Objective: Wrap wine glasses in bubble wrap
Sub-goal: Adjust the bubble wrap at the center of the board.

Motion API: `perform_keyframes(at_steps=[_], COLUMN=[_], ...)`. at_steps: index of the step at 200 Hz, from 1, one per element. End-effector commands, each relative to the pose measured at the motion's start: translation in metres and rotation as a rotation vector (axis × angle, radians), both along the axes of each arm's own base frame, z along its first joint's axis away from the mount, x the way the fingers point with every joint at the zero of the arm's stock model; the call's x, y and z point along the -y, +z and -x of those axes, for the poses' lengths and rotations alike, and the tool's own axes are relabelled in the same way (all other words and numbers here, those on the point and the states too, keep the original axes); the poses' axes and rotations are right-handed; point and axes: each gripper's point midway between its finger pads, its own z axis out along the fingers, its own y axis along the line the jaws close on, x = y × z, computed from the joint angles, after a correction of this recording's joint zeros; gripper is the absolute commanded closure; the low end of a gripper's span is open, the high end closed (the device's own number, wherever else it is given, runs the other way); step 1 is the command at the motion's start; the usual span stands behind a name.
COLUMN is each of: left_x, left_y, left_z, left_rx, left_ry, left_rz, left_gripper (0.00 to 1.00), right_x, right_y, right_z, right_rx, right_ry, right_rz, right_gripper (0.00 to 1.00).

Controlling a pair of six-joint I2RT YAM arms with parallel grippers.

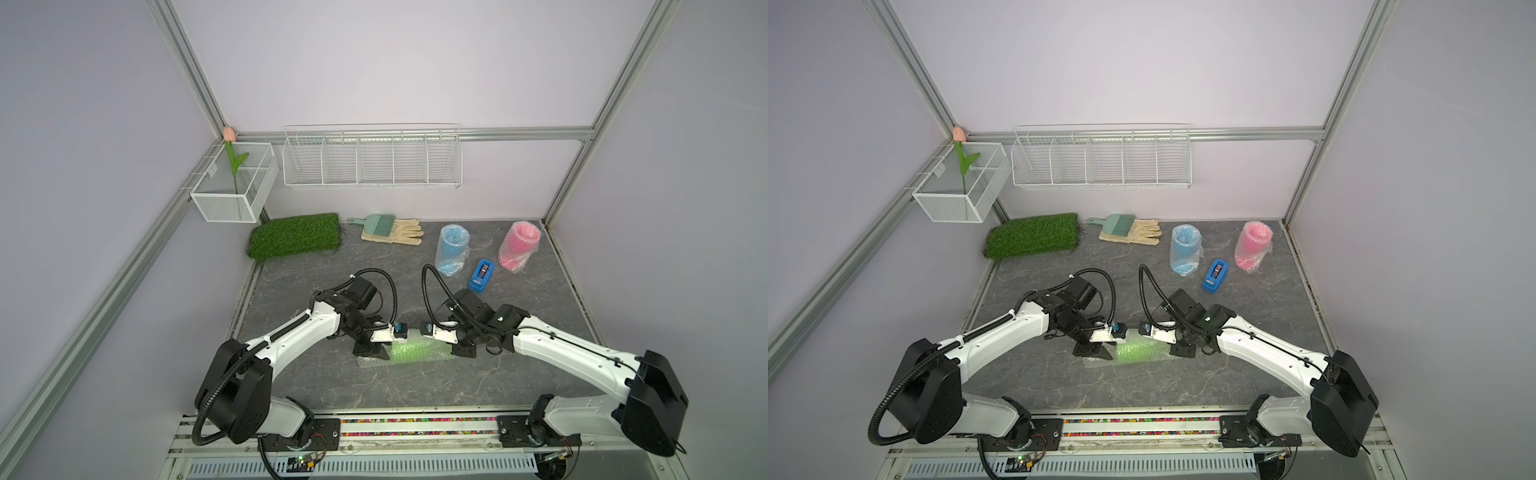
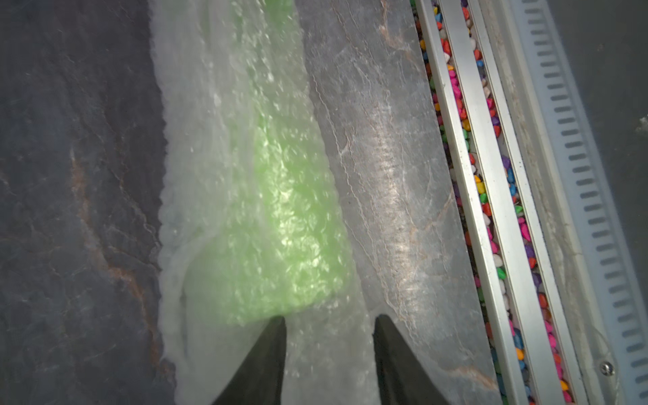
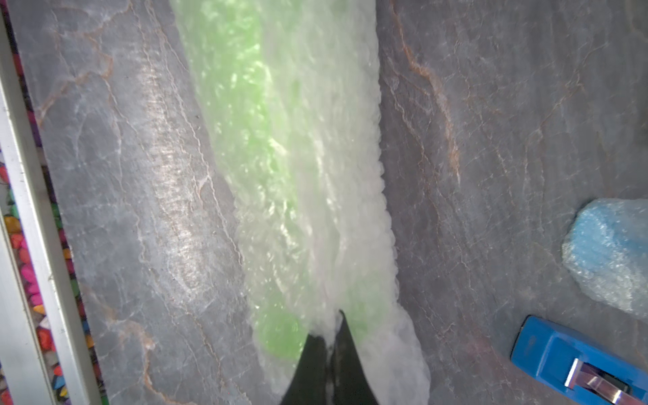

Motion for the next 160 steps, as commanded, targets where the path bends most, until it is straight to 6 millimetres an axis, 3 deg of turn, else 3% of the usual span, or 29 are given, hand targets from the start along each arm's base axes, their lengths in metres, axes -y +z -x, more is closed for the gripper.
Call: perform_keyframes(at_steps=[1,26,56,81,102,130,160], left_x=[-0.004,-0.002,0.003,0.004,0.004,0.007,0.013], left_y=[-0.008,-0.007,0.014,0.037,0.045,0.04,0.026], left_z=[-0.005,-0.017,-0.02,-0.026,-0.036,-0.044,-0.043], left_rx=[0.056,0.121,0.202,0.31,0.378,0.362,0.276], left_ry=[-0.018,0.01,0.008,0.024,0.057,0.048,0.005], left_rz=[-0.042,-0.051,0.028,0.09,0.1,0.065,0.025], left_gripper=[0.6,0.57,0.55,0.43,0.3,0.11,0.08], right_x=[0.0,0.0,0.001,0.0,0.0,0.0,0.001], right_y=[-0.002,-0.004,-0.002,0.0,0.001,0.002,0.002], right_z=[0.004,0.005,0.005,0.006,0.007,0.007,0.007], right_rx=[-0.051,-0.065,-0.065,-0.065,-0.063,-0.065,-0.065], right_ry=[-0.014,-0.013,-0.011,-0.005,-0.003,-0.004,-0.005], right_rz=[-0.007,-0.006,-0.007,-0.016,-0.019,-0.025,-0.02], right_gripper=[0.93,0.93,0.93,0.93,0.93,0.93,0.93])
